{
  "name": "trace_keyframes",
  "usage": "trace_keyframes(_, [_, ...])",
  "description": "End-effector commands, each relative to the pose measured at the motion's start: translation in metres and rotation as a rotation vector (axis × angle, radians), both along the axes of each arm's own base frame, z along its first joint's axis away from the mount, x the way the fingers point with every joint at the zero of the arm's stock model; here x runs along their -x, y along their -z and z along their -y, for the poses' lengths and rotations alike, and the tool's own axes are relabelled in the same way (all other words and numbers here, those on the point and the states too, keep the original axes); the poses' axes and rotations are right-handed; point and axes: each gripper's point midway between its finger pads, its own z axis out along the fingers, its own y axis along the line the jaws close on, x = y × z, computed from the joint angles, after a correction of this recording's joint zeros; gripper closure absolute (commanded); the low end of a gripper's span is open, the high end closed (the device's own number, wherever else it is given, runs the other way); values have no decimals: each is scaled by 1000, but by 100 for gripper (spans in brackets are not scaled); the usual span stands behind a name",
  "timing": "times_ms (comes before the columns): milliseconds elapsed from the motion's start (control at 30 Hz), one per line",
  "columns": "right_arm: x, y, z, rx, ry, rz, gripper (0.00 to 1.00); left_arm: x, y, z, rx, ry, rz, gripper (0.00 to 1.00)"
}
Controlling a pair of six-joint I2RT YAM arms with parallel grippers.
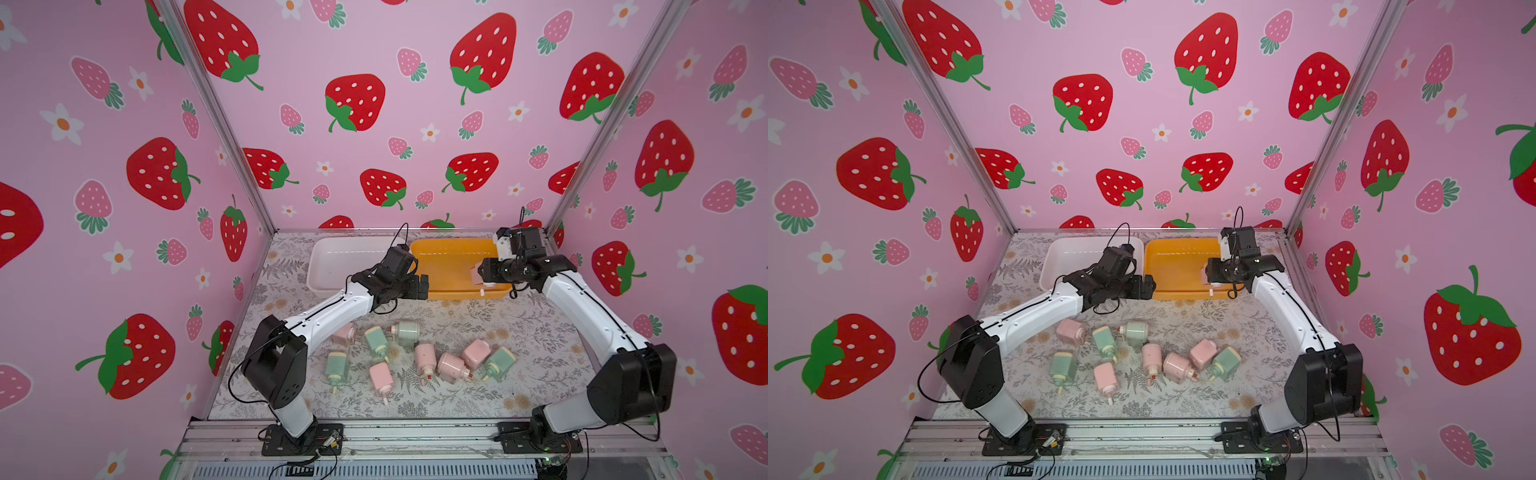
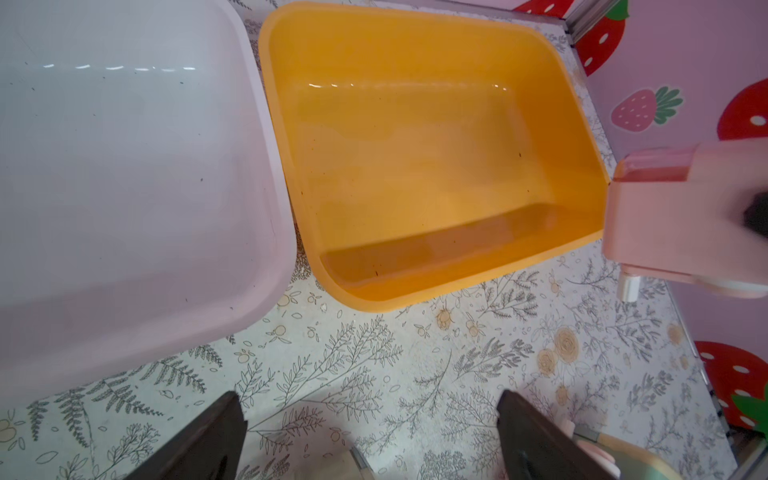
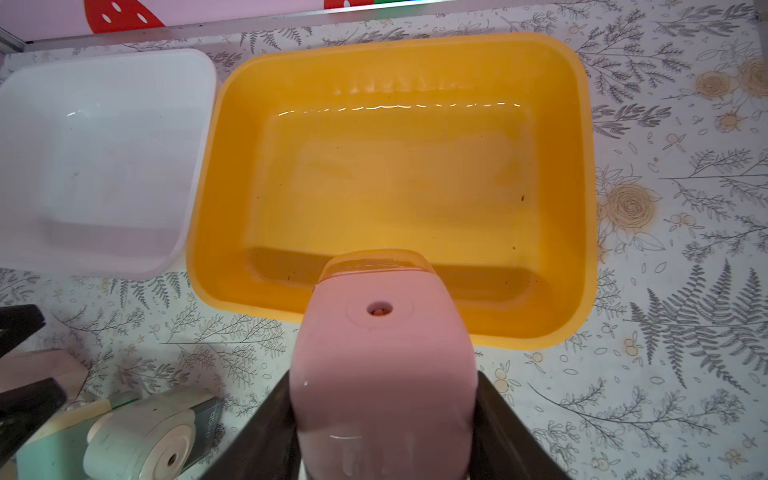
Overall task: Place the pencil sharpeners by color into the storage box
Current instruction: Pick up the pencil sharpener from the center of the board, then place the pencil sharpener in the storage box.
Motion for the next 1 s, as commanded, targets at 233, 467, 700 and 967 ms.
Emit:
trace_keyframes(233, [-42,21,35,93,27,-116,100,-54,12,-14,-68,-111,-31,0])
trace_keyframes(467, [-63,40,52,170,48,-185,100,-84,33,-18,-105,-144,-71,0])
trace_keyframes(700, [-92,56,56,201,67,-230,100,-125,47,-19,-156,-153,-60,0])
trace_keyframes(967, [-107,68,64,255,141,-354,100,-146,78,-27,-190,-192,-94,1])
